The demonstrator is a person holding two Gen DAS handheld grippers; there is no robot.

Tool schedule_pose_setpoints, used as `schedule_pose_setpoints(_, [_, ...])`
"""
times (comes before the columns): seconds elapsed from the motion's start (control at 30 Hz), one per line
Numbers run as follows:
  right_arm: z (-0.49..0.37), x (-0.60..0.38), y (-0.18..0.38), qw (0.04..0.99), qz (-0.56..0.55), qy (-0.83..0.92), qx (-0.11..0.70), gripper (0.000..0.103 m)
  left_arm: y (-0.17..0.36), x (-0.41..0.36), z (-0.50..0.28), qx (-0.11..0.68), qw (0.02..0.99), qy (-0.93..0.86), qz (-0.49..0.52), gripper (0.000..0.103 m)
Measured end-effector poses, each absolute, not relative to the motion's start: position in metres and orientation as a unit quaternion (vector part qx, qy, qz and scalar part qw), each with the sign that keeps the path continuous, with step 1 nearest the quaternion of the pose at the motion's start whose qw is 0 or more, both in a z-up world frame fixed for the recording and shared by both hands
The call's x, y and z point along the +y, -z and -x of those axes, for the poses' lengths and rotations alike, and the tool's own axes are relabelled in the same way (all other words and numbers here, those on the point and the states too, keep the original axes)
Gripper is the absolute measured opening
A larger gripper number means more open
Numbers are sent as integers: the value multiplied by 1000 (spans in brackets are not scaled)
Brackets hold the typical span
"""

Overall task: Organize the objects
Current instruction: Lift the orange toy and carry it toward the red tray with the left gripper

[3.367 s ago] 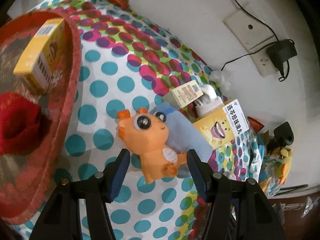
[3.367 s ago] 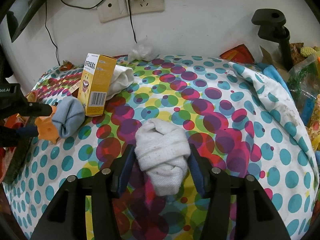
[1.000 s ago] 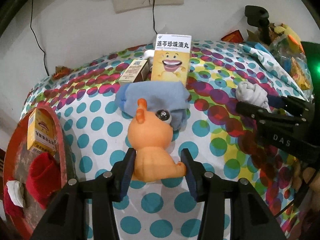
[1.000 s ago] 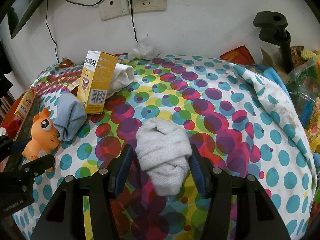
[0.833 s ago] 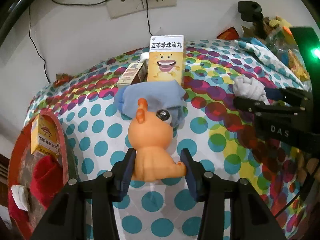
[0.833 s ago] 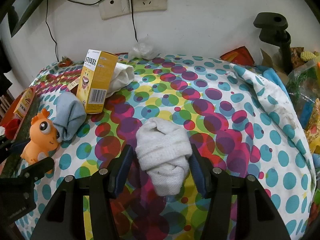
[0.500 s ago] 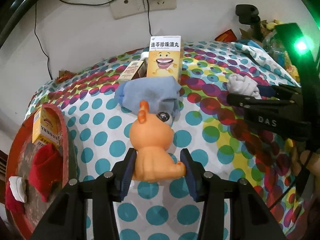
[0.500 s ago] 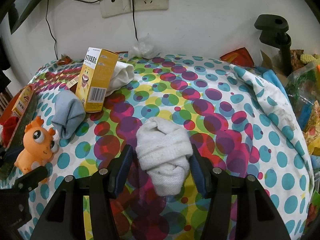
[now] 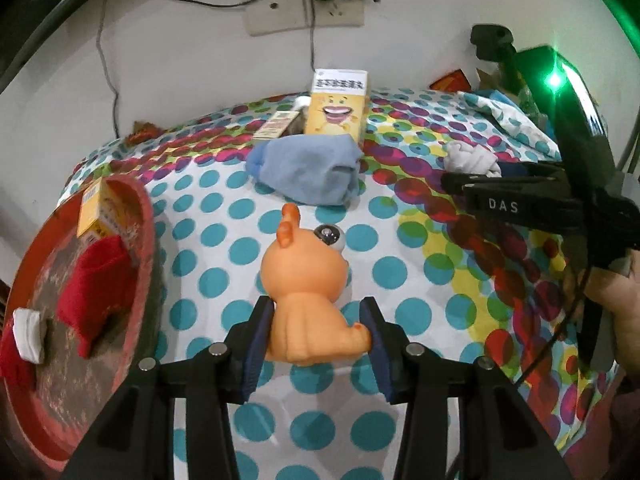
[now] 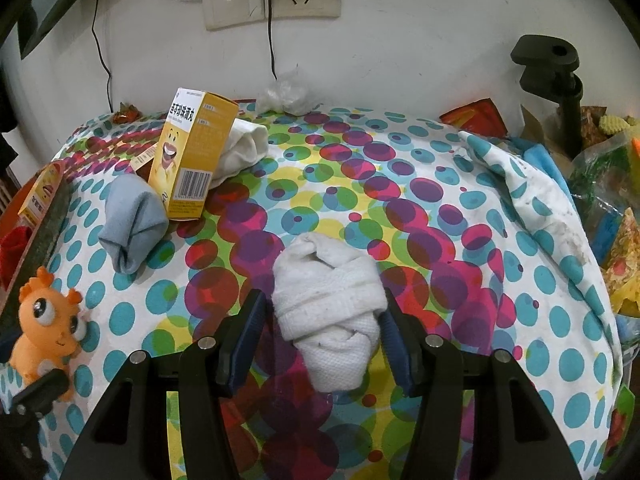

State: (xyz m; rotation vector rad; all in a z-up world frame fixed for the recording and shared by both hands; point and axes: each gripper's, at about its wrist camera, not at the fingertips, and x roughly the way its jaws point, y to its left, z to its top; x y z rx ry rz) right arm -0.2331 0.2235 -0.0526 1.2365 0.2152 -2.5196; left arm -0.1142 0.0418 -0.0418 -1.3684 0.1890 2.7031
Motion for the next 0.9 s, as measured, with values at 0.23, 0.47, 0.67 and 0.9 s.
schedule_pose_setpoints(0.23, [233,223,53,161,-433,883,78,54,42,25,103,42,54,-889,453,45])
schedule_pose_setpoints(0.47, [234,223,53,157,-434,884,79,56,42,20,94,38,55,-889,453,45])
schedule_pose_setpoints(0.67, [233,224,53,153,-435,884,79,59,38,16,90,32,58,-889,454,45])
schedule_pose_setpoints(0.9, [234,225,53,153,-435,884,79,59,31,17,86,35,61,-892,447,44])
